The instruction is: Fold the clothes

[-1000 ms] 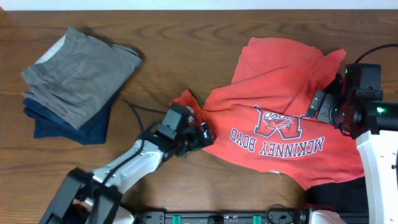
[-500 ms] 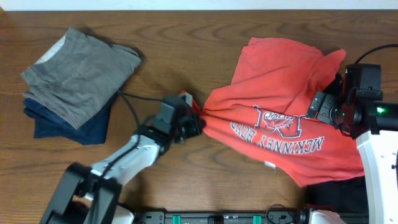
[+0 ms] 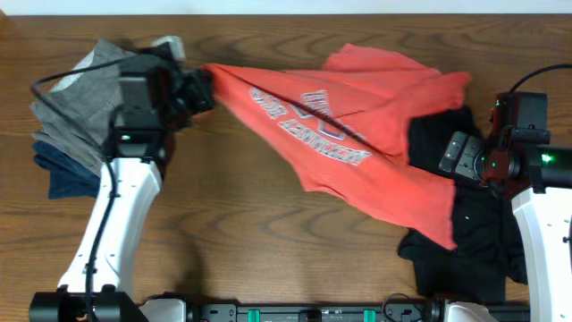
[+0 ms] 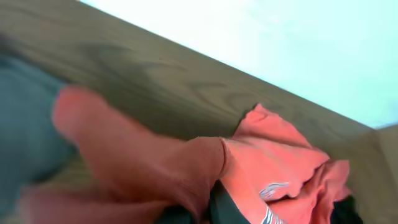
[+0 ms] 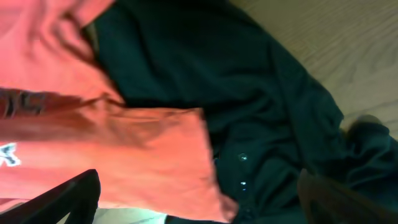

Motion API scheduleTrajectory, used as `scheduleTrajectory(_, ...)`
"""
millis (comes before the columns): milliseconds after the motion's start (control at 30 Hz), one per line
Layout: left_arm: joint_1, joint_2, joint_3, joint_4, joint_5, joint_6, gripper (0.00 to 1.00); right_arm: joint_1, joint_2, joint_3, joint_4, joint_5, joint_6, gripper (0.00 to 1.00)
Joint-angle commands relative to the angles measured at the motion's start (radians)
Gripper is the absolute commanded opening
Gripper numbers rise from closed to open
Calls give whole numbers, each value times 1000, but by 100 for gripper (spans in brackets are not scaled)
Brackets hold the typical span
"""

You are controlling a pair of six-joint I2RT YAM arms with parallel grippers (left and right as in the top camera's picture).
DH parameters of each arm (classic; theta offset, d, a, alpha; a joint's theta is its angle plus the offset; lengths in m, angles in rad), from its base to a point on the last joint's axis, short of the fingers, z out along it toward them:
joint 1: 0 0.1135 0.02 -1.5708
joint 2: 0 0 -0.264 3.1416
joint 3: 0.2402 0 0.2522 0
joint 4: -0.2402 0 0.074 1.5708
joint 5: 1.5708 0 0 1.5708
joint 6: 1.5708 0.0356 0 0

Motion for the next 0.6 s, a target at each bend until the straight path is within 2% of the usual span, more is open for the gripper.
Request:
scheduleTrajectory(0,32,40,9,-33,-26,29,38,-14,-4,8,-4,-3,6,99)
scheduleTrajectory(133,18,86,9,-149,30,29,96,-14,-4,8,-5,-3,3,99)
scheduleTrajectory(333,-79,130,4,-393,246,28,98,-14,-4,8,-3,-3,3,99)
scheduleTrajectory(433,-181,149,-21,-469,248,25,98,-14,-4,8,-4,-3,3,99)
scheduleTrajectory(567,-330,192,-66,-468,200,12,98,-14,-4,8,-4,-3,3,99)
